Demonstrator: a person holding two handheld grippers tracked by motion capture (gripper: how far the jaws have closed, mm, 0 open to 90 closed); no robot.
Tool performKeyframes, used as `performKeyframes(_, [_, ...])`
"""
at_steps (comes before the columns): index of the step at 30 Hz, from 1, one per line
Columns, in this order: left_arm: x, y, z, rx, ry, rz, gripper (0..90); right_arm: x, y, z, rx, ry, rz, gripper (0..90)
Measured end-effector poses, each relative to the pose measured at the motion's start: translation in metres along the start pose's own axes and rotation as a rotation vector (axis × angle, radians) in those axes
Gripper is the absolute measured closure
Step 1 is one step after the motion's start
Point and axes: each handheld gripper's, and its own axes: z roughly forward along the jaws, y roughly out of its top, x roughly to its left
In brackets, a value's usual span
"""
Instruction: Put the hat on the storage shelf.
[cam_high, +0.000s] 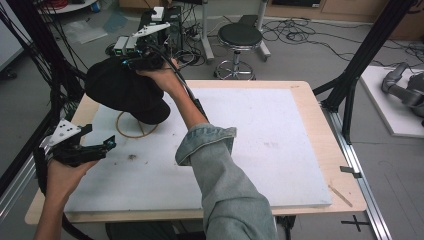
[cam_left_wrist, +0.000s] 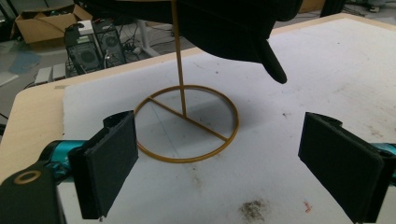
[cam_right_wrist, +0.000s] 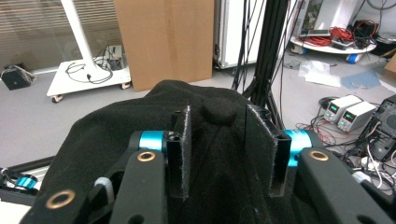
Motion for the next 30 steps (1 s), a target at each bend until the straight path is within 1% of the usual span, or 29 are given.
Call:
performKeyframes(2, [0.000, 0.000, 0.000, -0.002, 0.000, -0.001, 12.1, 0.000, 0.000, 0.000, 0.000, -0.001, 0.004, 59.8])
performKeyframes(3, [0.000, 0.000, 0.000, -0.001, 0.001, 0.000, 12.1, 0.000, 0.000, 0.000, 0.002, -0.003, 0.005, 58.1])
performKeyframes(4, [0.001, 0.000, 0.000, 0.000, 0.001, 0.002, 12.1, -0.001, 0.000, 0.000, 0.004, -0.006, 0.010, 54.4])
performKeyframes(8, [0.001, 0.000, 0.000, -0.001, 0.001, -0.001, 12.1, -0.002, -0.001, -0.002, 0.007, -0.010, 0.028, 48.8])
performKeyframes(10, [0.001, 0.000, 0.001, -0.001, 0.001, -0.001, 12.1, -0.003, -0.001, -0.005, 0.000, -0.012, 0.024, 46.2])
performKeyframes(12, [0.000, 0.000, 0.001, 0.000, 0.000, -0.001, 12.1, -0.004, -0.001, -0.010, -0.007, -0.019, 0.031, 42.9])
performKeyframes(17, [-0.001, 0.001, 0.004, 0.001, -0.004, -0.001, 12.1, -0.010, -0.002, -0.023, -0.018, -0.040, 0.045, 40.6])
performKeyframes(21, [-0.002, 0.003, 0.007, 0.002, -0.007, 0.001, 12.1, -0.016, -0.006, -0.039, -0.023, -0.068, 0.056, 37.6])
performKeyframes(23, [-0.002, 0.004, 0.007, -0.005, -0.010, 0.001, 12.1, -0.018, -0.008, -0.046, -0.020, -0.082, 0.052, 35.4])
performKeyframes(24, [-0.002, 0.004, 0.008, -0.004, -0.011, 0.001, 12.1, -0.020, -0.009, -0.053, -0.025, -0.099, 0.044, 35.4])
performKeyframes(26, [-0.003, 0.004, 0.009, -0.003, -0.011, 0.002, 12.2, -0.022, -0.011, -0.064, -0.030, -0.114, 0.047, 33.4])
performKeyframes(28, [-0.004, 0.005, 0.011, 0.003, -0.013, 0.009, 12.1, -0.025, -0.013, -0.078, -0.037, -0.145, 0.043, 32.3])
performKeyframes(29, [-0.005, 0.005, 0.012, -0.003, -0.012, 0.011, 12.1, -0.026, -0.014, -0.083, -0.036, -0.155, 0.040, 31.4])
performKeyframes(30, [-0.006, 0.006, 0.012, -0.001, -0.016, 0.012, 12.1, -0.029, -0.016, -0.091, -0.031, -0.171, 0.050, 30.8])
